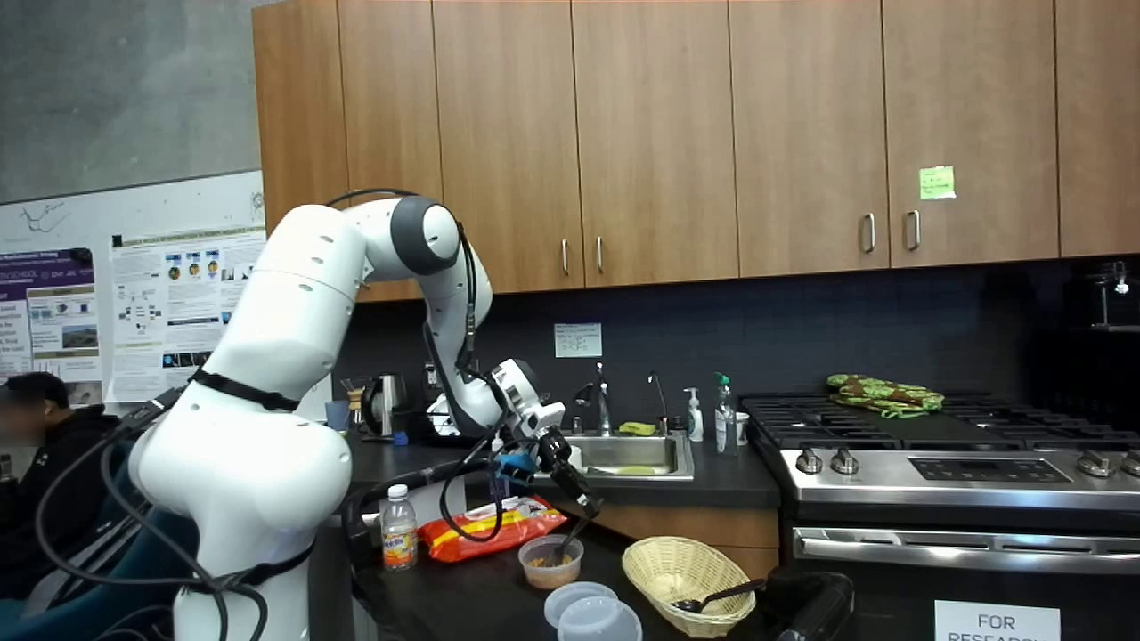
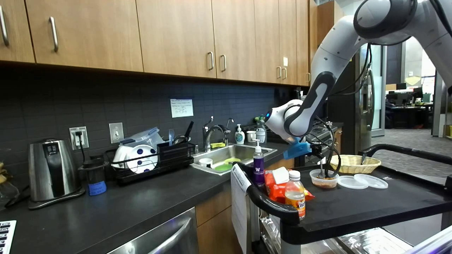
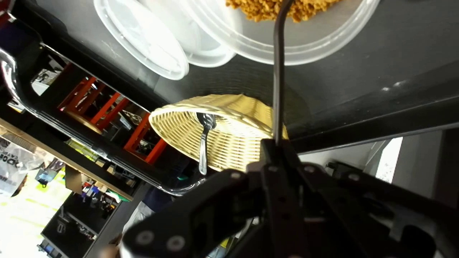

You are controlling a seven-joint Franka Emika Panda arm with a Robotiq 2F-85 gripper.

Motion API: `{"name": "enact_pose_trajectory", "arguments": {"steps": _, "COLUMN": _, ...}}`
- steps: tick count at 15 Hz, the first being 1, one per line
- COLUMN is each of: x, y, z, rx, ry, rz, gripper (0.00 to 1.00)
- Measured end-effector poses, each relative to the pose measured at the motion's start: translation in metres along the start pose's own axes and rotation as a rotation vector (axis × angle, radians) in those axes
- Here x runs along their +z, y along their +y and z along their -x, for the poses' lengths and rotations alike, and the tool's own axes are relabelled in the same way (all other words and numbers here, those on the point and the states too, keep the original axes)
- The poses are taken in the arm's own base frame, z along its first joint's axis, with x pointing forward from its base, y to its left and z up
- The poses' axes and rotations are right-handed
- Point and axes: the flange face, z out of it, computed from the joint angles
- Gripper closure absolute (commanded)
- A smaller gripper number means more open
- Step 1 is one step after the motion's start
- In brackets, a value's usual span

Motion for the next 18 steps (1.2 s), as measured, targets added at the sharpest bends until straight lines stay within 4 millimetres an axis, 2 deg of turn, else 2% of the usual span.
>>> {"name": "enact_pose_trajectory", "arguments": {"steps": 4, "x": 0.002, "y": -0.002, "z": -0.009, "rx": 0.018, "ry": -0.007, "rz": -0.006, "gripper": 0.99}}
{"name": "enact_pose_trajectory", "arguments": {"steps": 13, "x": 0.02, "y": 0.005, "z": -0.028, "rx": 0.038, "ry": 0.008, "rz": 0.014, "gripper": 0.99}}
{"name": "enact_pose_trajectory", "arguments": {"steps": 18, "x": 0.021, "y": 0.017, "z": -0.023, "rx": 0.033, "ry": 0.006, "rz": 0.02, "gripper": 0.99}}
